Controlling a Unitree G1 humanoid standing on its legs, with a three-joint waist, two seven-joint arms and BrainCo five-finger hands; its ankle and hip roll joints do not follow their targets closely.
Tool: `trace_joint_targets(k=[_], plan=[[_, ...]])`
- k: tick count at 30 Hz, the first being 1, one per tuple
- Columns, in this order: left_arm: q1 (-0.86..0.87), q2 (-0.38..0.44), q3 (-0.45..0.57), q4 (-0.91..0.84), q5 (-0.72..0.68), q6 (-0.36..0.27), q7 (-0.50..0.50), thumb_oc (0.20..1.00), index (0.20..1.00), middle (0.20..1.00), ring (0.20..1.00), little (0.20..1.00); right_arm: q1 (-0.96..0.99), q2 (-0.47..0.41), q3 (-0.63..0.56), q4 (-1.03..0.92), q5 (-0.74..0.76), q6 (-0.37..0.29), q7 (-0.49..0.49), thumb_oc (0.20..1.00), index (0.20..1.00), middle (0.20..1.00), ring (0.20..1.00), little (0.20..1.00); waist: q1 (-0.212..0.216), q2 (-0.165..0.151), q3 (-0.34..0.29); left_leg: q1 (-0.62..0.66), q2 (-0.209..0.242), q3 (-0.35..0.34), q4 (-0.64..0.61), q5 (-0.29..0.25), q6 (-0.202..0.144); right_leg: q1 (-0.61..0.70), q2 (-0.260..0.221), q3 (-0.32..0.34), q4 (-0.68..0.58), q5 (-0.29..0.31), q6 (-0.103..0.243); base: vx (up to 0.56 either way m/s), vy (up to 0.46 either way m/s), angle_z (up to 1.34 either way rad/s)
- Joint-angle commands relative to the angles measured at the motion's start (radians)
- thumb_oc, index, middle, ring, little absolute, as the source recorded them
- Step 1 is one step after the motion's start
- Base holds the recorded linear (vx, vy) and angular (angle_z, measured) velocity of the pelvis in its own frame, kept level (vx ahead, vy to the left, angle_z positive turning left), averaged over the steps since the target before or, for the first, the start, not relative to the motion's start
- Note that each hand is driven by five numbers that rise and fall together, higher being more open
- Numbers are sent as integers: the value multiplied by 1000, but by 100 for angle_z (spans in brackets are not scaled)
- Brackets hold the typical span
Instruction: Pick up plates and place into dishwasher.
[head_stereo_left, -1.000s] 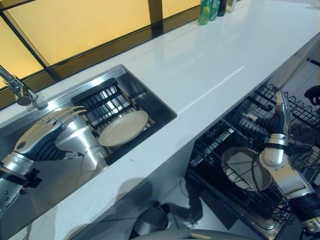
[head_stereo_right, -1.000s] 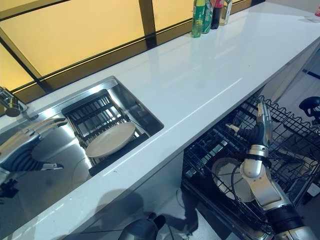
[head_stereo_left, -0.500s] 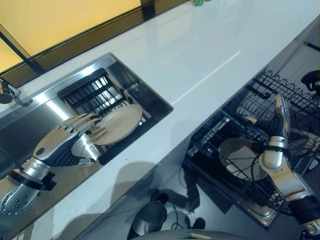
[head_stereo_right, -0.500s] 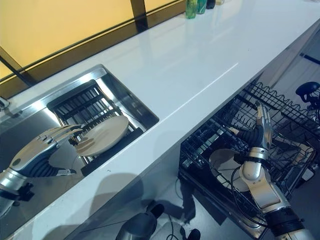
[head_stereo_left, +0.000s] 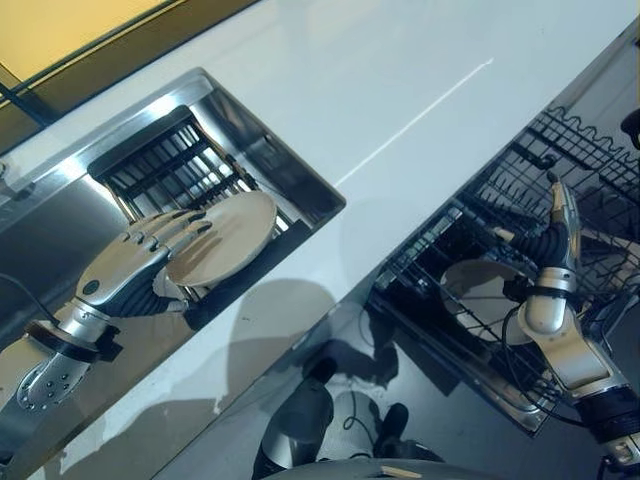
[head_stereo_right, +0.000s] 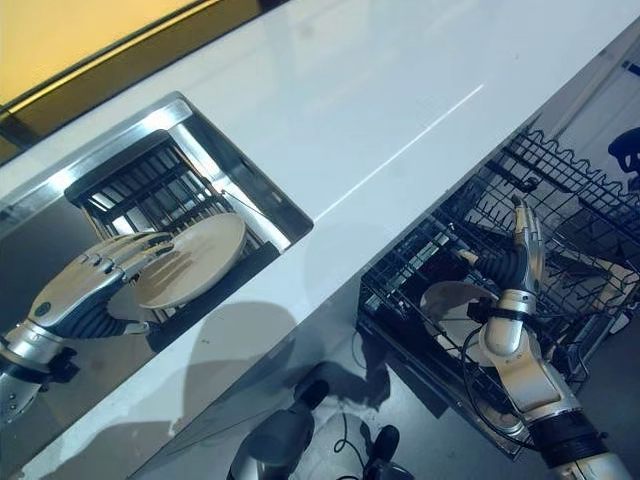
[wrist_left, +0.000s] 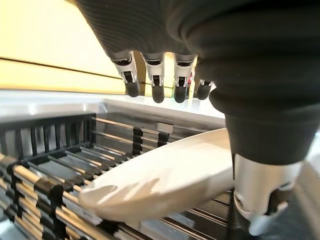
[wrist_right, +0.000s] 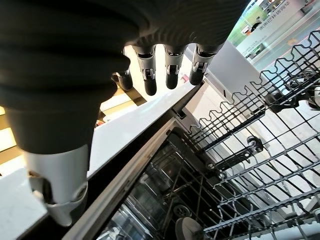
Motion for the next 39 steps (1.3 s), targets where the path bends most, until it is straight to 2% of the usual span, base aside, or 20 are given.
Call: trace_joint_targets(k=[1,9,16,17,19,31,39], plan=[[4,69,-4,17,51,41,136,1000,1000,1000,1000,1000,-66,-88,-2,-47,-13,-45,-46,1000,1000,1000,1000,1000,-18,-2,-41,-59,9,31,-110,127,10,-74,-7,58,156,-68,20,-58,5,-2],[-90,55,-100,88,142,101,334,1000,1000,1000,1000,1000,-87,-72,18,-39,-25,-58,-75,1000,1000,1000,1000,1000,-36,-25,-13,-84,6,49,-95,120,19,-116,-2,83,173,-58,19,-22,2,-4],[-133,24,-148,133,157,127,417,1000,1000,1000,1000,1000,-86,-52,30,-57,-23,-59,-93,1000,1000,1000,1000,1000,-44,-53,-1,-92,10,62,-92,110,25,-133,2,104,174,-49,24,-15,-28,-8],[-139,16,-154,138,154,130,421,636,636,636,636,636,-87,-48,32,-58,-24,-61,-93,1000,1000,1000,1000,1000,-45,-56,0,-91,11,63,-93,108,26,-132,3,107,172,-48,25,1,-26,-5],[-146,4,-157,145,157,128,424,200,200,200,200,200,-84,-41,28,-58,-26,-63,-92,1000,1000,1000,1000,1000,-44,-59,1,-88,12,63,-92,105,26,-129,3,110,170,-47,25,3,-13,-2],[-126,-19,-116,145,150,118,432,200,200,200,200,200,-65,-11,13,-68,-37,-68,-79,1000,1000,1000,1000,1000,-36,-71,-19,-62,15,54,-107,96,24,-99,6,110,149,-48,26,0,0,0],[-85,-41,-58,147,173,104,448,200,200,200,200,200,-40,8,-1,-67,-42,-79,-78,1000,1000,1000,1000,1000,-23,-76,-61,-24,17,35,-138,96,20,-59,7,103,124,-56,23,3,-4,0]])
